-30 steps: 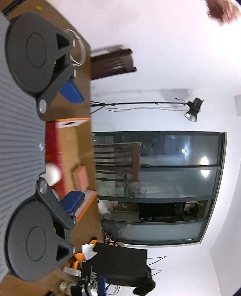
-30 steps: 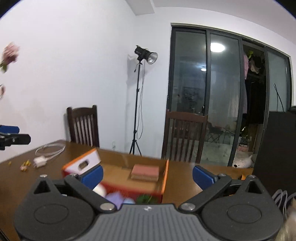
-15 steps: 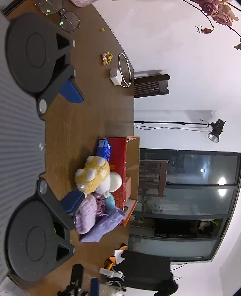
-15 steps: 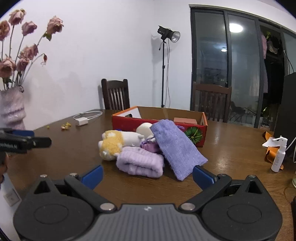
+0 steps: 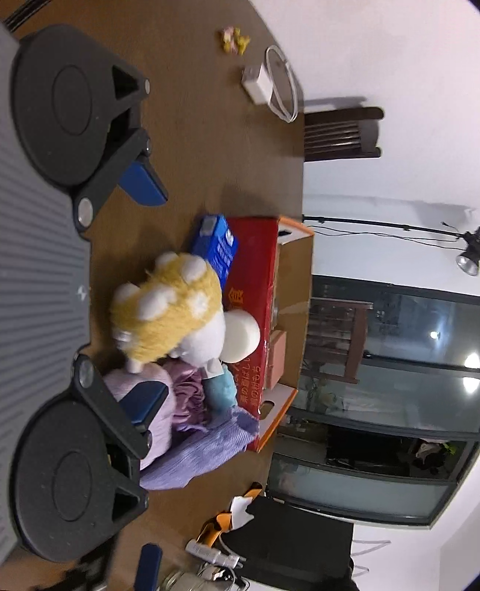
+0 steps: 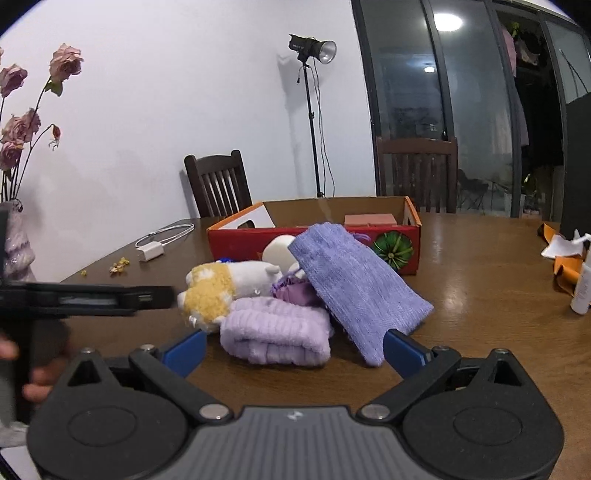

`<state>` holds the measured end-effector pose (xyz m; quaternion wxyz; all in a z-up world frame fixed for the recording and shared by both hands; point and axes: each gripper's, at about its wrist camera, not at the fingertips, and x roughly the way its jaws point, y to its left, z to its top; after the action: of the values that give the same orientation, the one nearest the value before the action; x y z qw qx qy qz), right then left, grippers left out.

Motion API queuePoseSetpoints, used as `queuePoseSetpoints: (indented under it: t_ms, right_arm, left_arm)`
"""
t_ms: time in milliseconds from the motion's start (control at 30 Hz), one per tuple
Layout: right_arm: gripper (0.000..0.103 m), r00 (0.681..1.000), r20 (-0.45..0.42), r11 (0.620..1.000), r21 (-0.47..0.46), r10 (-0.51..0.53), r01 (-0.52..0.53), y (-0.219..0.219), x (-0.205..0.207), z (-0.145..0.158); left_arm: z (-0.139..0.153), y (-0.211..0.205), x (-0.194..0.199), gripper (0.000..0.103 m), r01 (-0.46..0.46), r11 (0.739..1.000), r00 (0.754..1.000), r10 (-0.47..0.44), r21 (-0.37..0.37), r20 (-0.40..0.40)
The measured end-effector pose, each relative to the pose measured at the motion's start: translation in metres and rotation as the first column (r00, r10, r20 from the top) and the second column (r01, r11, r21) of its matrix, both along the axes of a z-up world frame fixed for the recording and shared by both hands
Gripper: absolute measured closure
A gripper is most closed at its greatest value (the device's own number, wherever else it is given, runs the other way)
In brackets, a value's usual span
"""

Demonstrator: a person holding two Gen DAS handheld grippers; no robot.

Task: Organize soft objects
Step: 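Move both grippers back over the table toward the plush toy, then close both grippers on the yellow-and-white plush toy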

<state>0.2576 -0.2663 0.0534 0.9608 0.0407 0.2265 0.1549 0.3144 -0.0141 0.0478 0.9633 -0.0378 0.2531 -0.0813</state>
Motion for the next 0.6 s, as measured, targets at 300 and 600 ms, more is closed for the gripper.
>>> queuePoseSetpoints:
  t_ms: [300, 600]
  right_arm:
    - [0.007, 0.998, -0.021, 0.997, -0.044, 0.060, -0.060, 0.020, 0.015, -0.007]
    - [0.009, 0.991, -0.019, 0.991, -0.033, 0.130, -0.131, 0.041, 0.021, -0.006]
  left_arm:
    - [-0.020, -0.002, 0.027, 0.055, 0.062, 0.996, 0.994, -0.067, -0.058, -0.083]
    - [-0.008, 0.085, -0.041, 0.053, 0.220, 0.969, 0.965, -0.233, -0.110, -0.122]
